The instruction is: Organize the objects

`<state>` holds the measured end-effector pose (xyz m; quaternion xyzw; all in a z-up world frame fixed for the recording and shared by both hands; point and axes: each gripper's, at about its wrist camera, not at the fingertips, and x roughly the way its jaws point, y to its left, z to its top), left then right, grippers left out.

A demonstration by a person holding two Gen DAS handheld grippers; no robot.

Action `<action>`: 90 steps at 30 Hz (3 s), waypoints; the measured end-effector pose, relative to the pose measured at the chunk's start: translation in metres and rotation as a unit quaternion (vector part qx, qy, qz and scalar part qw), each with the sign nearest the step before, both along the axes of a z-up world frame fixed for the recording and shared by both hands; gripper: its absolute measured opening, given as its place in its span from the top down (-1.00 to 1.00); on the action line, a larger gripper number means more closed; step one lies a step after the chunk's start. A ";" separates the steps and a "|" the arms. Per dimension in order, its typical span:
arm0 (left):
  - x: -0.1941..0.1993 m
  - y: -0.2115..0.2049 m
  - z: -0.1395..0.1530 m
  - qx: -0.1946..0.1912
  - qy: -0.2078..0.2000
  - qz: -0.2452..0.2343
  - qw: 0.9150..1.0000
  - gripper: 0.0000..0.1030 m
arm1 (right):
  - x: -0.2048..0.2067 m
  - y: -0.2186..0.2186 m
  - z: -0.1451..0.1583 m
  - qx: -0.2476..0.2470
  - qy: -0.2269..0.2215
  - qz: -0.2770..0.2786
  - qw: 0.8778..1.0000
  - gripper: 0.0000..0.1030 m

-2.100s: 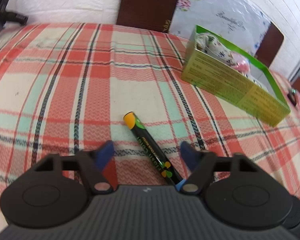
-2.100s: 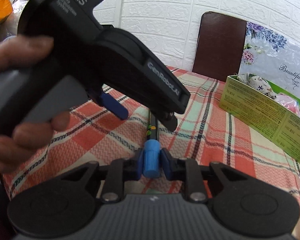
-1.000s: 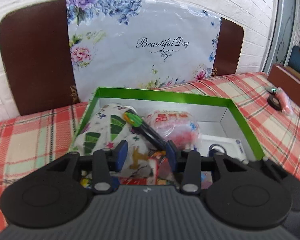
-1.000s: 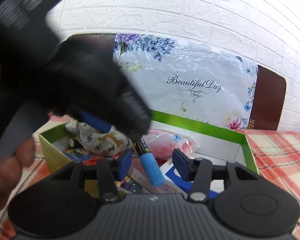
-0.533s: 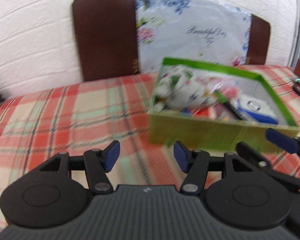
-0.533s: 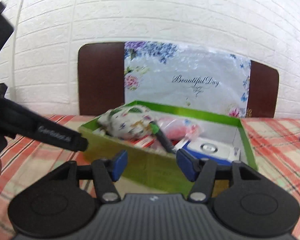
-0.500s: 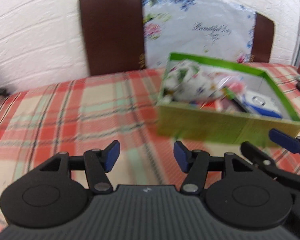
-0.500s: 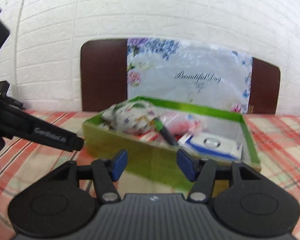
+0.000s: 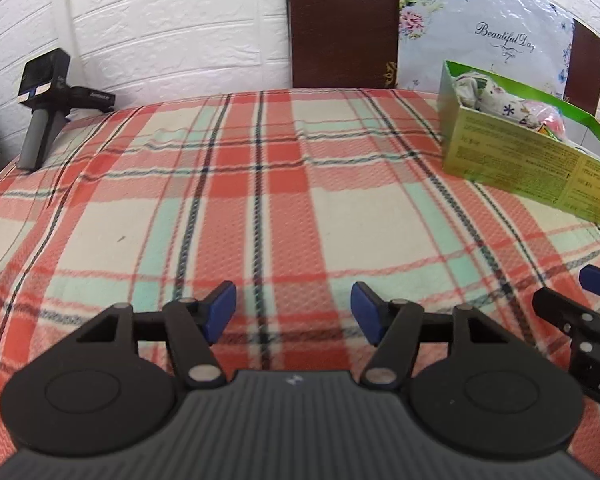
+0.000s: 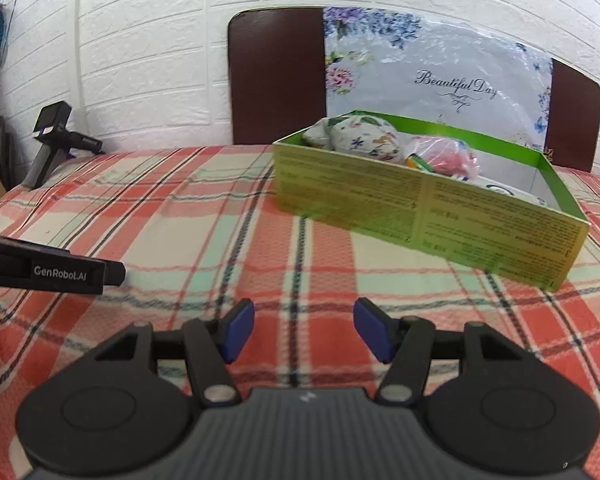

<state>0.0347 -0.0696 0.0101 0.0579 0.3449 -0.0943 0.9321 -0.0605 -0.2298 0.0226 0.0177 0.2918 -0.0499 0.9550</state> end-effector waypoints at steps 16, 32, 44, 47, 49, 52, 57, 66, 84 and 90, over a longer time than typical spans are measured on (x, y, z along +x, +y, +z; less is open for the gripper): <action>-0.004 0.022 -0.010 -0.010 0.004 0.018 1.000 -0.91 | -0.004 0.013 0.007 0.039 0.021 0.005 0.999 -0.21; -0.003 0.026 -0.013 -0.012 0.003 0.019 1.000 -1.00 | -0.004 0.018 0.002 0.043 0.033 0.004 0.999 -0.49; -0.005 0.026 0.010 -0.012 0.001 0.026 1.000 -1.00 | -0.014 0.008 0.026 0.060 0.010 -0.013 0.998 -0.77; -0.014 0.021 0.026 -0.005 -0.027 0.021 0.999 -1.00 | -0.020 0.007 0.037 0.056 -0.001 -0.016 0.998 -0.83; -0.020 0.016 0.034 0.003 -0.042 0.014 0.999 -1.00 | -0.023 0.006 0.042 0.056 -0.007 -0.019 0.998 -0.91; -0.027 0.011 0.040 0.007 -0.052 0.001 0.999 -1.00 | -0.026 0.005 0.048 0.059 -0.011 -0.026 0.998 -0.96; -0.027 0.012 0.039 -0.017 -0.015 -0.006 1.000 -1.00 | -0.028 0.006 0.054 0.041 -0.015 -0.040 0.998 -1.00; -0.035 0.006 0.045 -0.018 -0.013 -0.013 1.000 -1.00 | -0.027 0.004 0.051 0.027 -0.008 -0.060 0.998 -1.00; -0.037 0.000 0.041 -0.020 0.006 -0.022 1.000 -1.00 | -0.027 -0.002 0.045 0.030 -0.002 -0.062 0.998 -1.00; -0.037 0.000 0.039 -0.029 0.005 -0.032 0.999 -1.00 | -0.027 -0.002 0.043 0.030 0.001 -0.061 0.998 -1.00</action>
